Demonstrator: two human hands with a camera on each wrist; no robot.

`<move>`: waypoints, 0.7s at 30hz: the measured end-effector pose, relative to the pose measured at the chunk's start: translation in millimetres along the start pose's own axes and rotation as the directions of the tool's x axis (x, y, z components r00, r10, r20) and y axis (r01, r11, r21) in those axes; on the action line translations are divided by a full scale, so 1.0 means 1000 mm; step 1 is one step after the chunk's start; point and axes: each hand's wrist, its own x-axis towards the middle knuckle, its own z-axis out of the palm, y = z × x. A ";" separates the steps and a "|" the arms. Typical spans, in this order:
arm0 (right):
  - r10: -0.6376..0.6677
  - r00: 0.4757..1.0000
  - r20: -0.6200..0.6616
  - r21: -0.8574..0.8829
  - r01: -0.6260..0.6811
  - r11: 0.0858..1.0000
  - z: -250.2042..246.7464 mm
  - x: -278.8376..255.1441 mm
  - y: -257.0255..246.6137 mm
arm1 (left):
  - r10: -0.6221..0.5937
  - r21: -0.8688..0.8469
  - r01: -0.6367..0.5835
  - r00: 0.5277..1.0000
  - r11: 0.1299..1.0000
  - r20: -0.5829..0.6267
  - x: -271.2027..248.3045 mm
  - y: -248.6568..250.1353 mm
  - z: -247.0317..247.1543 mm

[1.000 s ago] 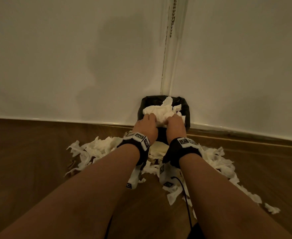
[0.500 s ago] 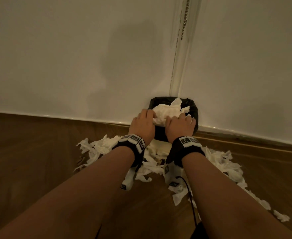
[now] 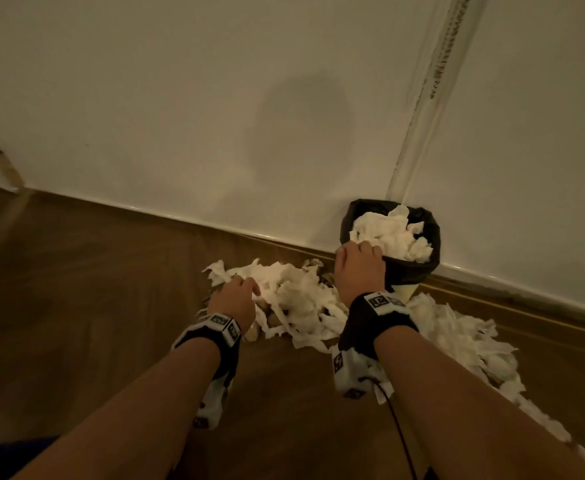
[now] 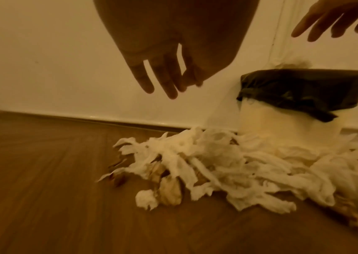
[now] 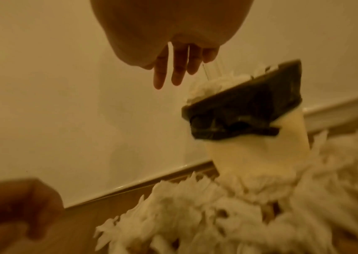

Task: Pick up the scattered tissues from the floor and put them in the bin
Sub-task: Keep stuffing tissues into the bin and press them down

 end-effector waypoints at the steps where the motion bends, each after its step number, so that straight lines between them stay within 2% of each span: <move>1: 0.006 0.998 0.058 0.066 -0.010 0.998 0.008 -0.007 -0.006 | -0.015 0.037 0.012 0.997 0.999 0.071 -0.003 -0.011 0.003; 4: 0.012 0.961 0.277 0.200 -0.069 0.977 0.036 -0.030 -0.020 | -0.043 0.096 0.023 0.977 0.995 0.207 -0.011 -0.038 0.014; 7: 0.034 0.865 0.500 0.207 -0.158 0.965 0.066 -0.054 -0.030 | -0.057 0.109 0.027 0.959 0.994 0.279 -0.014 -0.057 0.027; 10: 0.072 0.786 0.614 0.150 -0.206 0.967 0.092 -0.067 -0.036 | -0.062 0.106 0.032 0.952 0.994 0.299 -0.009 -0.064 0.039; 12: 0.080 0.747 0.661 0.123 -0.212 0.970 0.107 -0.070 -0.037 | -0.029 0.102 0.002 0.964 0.995 0.264 -0.001 -0.060 0.046; 17: -0.018 0.649 0.761 0.059 -0.042 0.997 0.142 -0.062 -0.042 | 0.095 0.151 -0.126 0.976 0.980 0.196 0.028 -0.045 0.073; 19: -0.101 0.620 0.778 0.107 0.027 0.994 0.158 -0.060 -0.045 | 0.058 0.181 -0.100 0.973 0.978 0.222 0.039 -0.041 0.081; 21: -0.189 0.637 0.747 0.174 0.088 0.981 0.172 -0.061 -0.049 | -0.003 0.203 -0.056 0.959 0.978 0.282 0.051 -0.040 0.088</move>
